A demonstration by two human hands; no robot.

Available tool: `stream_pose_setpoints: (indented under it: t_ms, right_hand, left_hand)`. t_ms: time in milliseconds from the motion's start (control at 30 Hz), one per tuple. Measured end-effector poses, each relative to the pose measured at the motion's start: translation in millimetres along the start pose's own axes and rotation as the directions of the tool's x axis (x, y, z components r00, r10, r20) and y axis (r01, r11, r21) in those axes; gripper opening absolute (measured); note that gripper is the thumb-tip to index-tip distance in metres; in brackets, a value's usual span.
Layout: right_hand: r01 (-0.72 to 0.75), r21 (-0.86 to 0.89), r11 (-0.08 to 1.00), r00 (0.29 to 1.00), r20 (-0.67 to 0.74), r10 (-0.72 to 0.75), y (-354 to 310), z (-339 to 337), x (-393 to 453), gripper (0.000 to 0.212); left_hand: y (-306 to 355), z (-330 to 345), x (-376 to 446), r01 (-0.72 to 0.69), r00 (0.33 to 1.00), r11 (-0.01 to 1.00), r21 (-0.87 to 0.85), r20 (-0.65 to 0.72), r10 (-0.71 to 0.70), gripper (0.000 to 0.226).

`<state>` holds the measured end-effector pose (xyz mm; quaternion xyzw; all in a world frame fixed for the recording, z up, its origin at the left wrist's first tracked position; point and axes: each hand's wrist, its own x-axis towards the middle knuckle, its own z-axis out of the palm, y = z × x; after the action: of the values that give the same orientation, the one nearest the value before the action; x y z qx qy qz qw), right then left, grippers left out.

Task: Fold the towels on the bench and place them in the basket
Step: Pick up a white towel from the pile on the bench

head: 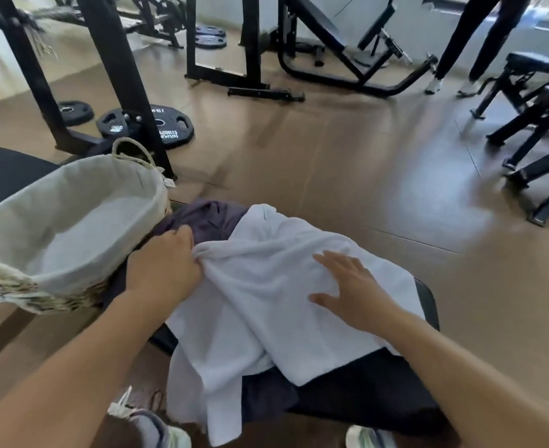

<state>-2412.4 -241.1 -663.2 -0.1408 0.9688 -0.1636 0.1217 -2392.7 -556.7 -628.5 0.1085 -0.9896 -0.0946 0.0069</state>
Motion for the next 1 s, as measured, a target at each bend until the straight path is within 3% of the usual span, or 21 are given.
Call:
stream_pose_setpoints:
  t_ms: [133,200,300,433,500,600,667,733,833,900,933,1000]
  right_hand:
    - [0.184,0.038,0.982,0.974,-0.137,-0.178,-35,4,24,0.067]
    - [0.247,0.084,0.965,0.956,-0.185,-0.228,-48,2,34,0.061]
    - [0.32,0.123,0.939,0.934,-0.21,-0.29,-53,2,46,0.061]
    - [0.407,0.134,0.904,0.887,-0.296,-0.355,-54,0,53,0.014]
    - [0.374,0.209,0.903,0.898,-0.325,-0.297,-51,-12,50,0.041]
    - [0.222,0.153,0.963,0.972,-0.112,-0.207,-46,-47,39,0.05]
    - [0.137,-0.029,0.99,0.99,0.024,-0.136,-35,-66,34,0.043]
    - [0.03,-0.046,0.998,0.994,0.11,-0.025,-19,-82,28,0.035]
    - [-0.085,0.056,0.995,0.971,0.23,0.07,6,-102,16,0.04]
    - [-0.1,0.252,0.962,0.959,0.281,0.026,16,-112,8,0.05]
    - [-0.09,0.425,0.901,0.951,0.305,-0.049,19,-116,3,0.057]
    - [-0.109,0.796,0.595,0.92,0.307,-0.242,19,-122,-8,0.071]
  left_hand:
    - [-4,-14,3,-0.015,1.0,1.0,-0.015,-0.005,0.014,0.01]
    - [0,-20,3,-0.067,0.997,0.974,-0.216,0.023,0.074,0.018]
    - [14,-35,-3,-0.162,0.962,0.815,-0.557,0.093,0.255,0.028]
    - [19,-40,-11,-0.287,0.928,0.723,-0.629,0.005,0.372,0.009]
    - [17,-37,-11,-0.291,0.943,0.75,-0.594,-0.047,0.329,0.01]
    - [7,-36,1,-0.27,0.963,0.796,-0.542,-0.173,0.208,0.01]
    - [-1,-36,13,-0.238,0.961,0.834,-0.497,-0.243,0.13,0.008]
    - [-8,-34,25,-0.184,0.965,0.864,-0.469,-0.255,0.067,0.011]
    - [-13,-25,35,-0.137,0.971,0.879,-0.457,-0.239,0.026,0.021]
    - [-12,-20,40,-0.141,0.966,0.892,-0.429,-0.258,0.029,0.024]
    - [-11,-18,41,-0.145,0.961,0.891,-0.429,-0.276,0.024,0.024]
    - [-7,-17,43,-0.16,0.949,0.87,-0.466,-0.316,0.006,0.021]
